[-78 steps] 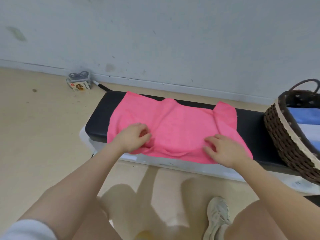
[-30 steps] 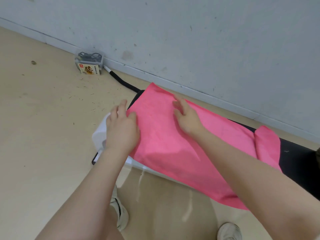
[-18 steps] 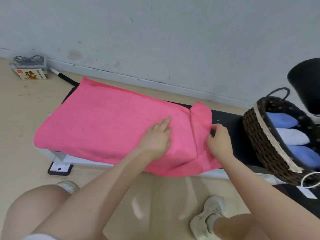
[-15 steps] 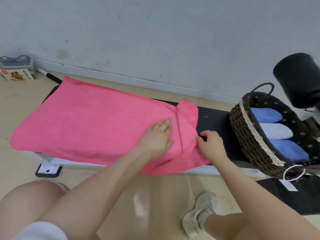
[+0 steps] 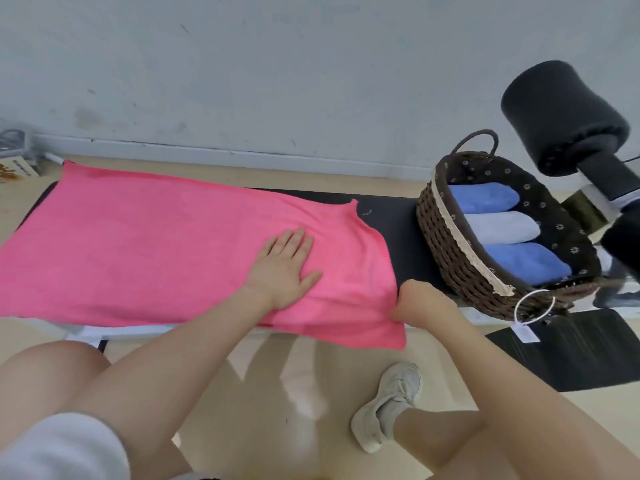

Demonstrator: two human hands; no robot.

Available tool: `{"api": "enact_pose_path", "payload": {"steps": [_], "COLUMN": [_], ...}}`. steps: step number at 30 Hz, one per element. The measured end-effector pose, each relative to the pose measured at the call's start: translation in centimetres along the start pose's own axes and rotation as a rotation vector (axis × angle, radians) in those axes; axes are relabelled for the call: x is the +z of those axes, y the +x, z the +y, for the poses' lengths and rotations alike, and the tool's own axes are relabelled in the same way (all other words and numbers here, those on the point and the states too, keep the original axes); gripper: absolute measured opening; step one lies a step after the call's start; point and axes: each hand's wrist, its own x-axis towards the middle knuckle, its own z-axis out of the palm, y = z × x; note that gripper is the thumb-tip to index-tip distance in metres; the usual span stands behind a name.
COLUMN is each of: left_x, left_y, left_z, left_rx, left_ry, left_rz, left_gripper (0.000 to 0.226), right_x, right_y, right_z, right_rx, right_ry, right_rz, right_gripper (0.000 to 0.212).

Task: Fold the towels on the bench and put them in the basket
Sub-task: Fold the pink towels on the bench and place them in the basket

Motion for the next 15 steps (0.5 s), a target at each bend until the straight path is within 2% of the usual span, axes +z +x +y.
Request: {"api": "enact_pose_path", "payload": {"steps": [1,3,5,7,11,15], "left_x": [-0.1,-0.4,-1.0,-1.6,-1.9,-1.6], "left_y": [0.0,0.1,0.6,1.5,3.9,6.2], "left_z": [0.0,0.0,-0.2,-0.4,-1.8,-3.1], "left_rx": [0.001,0.004,0.011,0.022,-0.005,-0.060], "left_ry": [0.002,0.008,0.003,-0.016,-0.037,-0.035], "left_rz": [0.001,0.002,0.004,-0.001,-0.035,-0.025], "left_gripper": [0.082,0.081,0.073,0.069,0.071,0.069], "right_x": [-0.1,-0.8,-1.6,-2.4,-3.6,-4.0], "right_y": [-0.2,-0.4,0.5,2.0,6.1,9.7], "right_z": [0.1,-0.3,-1.5,-3.0,-5.1,-5.9], "right_rx": [0.019,0.003,-0.096,-0.192,-0.211,-0.236], "right_ry": [-0.004,0.081,0.168,0.252,0.400,0.327], "right_rz": [0.007,0.141,0.326,0.410,0.401,0.308], "right_gripper": [0.015,0.023,0.028,0.035,0.044,0.046]}}
